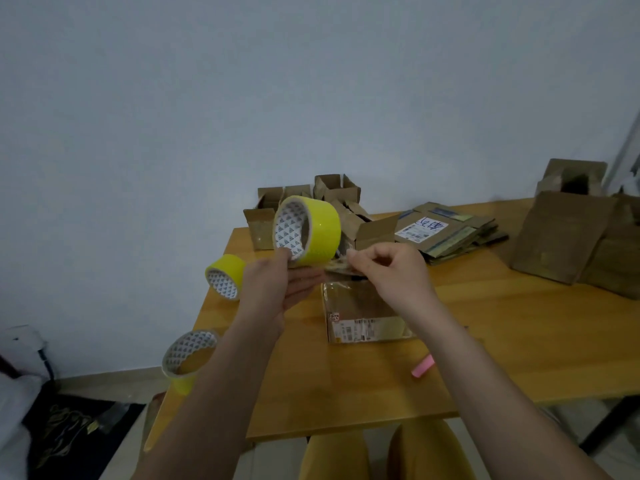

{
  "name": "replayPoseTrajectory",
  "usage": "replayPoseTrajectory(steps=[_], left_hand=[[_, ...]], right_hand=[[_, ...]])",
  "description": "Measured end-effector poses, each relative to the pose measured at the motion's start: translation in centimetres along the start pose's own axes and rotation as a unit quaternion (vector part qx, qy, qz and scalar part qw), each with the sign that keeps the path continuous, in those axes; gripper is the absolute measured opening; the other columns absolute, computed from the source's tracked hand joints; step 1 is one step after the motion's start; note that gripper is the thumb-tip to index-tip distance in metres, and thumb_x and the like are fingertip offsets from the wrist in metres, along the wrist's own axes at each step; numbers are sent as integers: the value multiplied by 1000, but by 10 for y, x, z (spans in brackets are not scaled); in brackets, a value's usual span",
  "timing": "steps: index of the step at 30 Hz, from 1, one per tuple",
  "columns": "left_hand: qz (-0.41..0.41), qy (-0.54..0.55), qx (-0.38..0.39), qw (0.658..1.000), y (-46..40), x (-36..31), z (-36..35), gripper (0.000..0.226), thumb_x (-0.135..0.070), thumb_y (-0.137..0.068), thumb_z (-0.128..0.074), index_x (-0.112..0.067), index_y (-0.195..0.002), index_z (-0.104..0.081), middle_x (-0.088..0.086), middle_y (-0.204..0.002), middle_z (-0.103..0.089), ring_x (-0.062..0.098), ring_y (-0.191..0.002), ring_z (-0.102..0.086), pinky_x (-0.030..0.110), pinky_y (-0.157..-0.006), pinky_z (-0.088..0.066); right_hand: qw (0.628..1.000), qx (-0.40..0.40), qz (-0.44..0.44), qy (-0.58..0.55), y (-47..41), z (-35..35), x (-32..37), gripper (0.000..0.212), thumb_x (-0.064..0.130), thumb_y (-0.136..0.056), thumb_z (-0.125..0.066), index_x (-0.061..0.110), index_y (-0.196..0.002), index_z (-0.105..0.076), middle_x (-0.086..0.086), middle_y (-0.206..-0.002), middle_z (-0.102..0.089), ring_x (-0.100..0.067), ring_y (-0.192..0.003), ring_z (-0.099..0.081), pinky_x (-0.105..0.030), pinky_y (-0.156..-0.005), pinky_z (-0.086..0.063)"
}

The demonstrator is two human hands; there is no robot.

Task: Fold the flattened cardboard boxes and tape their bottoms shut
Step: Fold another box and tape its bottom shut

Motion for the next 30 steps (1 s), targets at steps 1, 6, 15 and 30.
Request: replayPoseTrajectory(steps=[1, 6, 15, 30], left_hand=[[-5, -9, 0, 1000, -2, 0, -2, 17, -16, -99, -43, -8, -100, -58, 16, -82, -75, 25, -74, -74, 34, -70, -60], [-20, 51, 22, 998, -11, -7, -14, 20, -7, -99, -48, 7, -111, -53, 25, -89, -72, 27, -68, -74, 31, -57, -59], [-102, -5, -96, 990, -25, 9, -11, 23, -11, -99, -50, 10, -109, -56, 24, -91, -71, 27, -69, -74, 31, -60, -59], [-29, 68, -154, 985, -29, 52, -18, 10, -13, -102, -44, -12, -92, -41, 22, -117, -55, 36, -93, -69, 35, -62, -62]], right_hand=[[1000, -12, 1, 2, -3, 4, 0, 25, 34, -90, -67, 18, -72, -74, 1, -74, -72, -10, -75, -65, -26, -69, -50], [999, -10, -42, -3, -17, 21, -2, 27, 31, -90, -67, 9, -75, -74, -3, -80, -73, -9, -81, -68, -37, -85, -53], [995, -58, -75, 0, -28, 47, -24, 26, 21, -97, -56, 3, -81, -65, -1, -78, -70, -15, -78, -69, -37, -81, -58], [990, -90, -19, 104, -21, 17, -70, 26, 26, -99, -50, 20, -74, -54, 5, -89, -58, -16, -86, -61, -35, -76, -53]])
Point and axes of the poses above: each hand's wrist, its own y-axis away from the middle knuckle, its own z-axis out of the back of the hand, x = y × z, the point moved 2 cm from there along -y, towards the middle knuckle
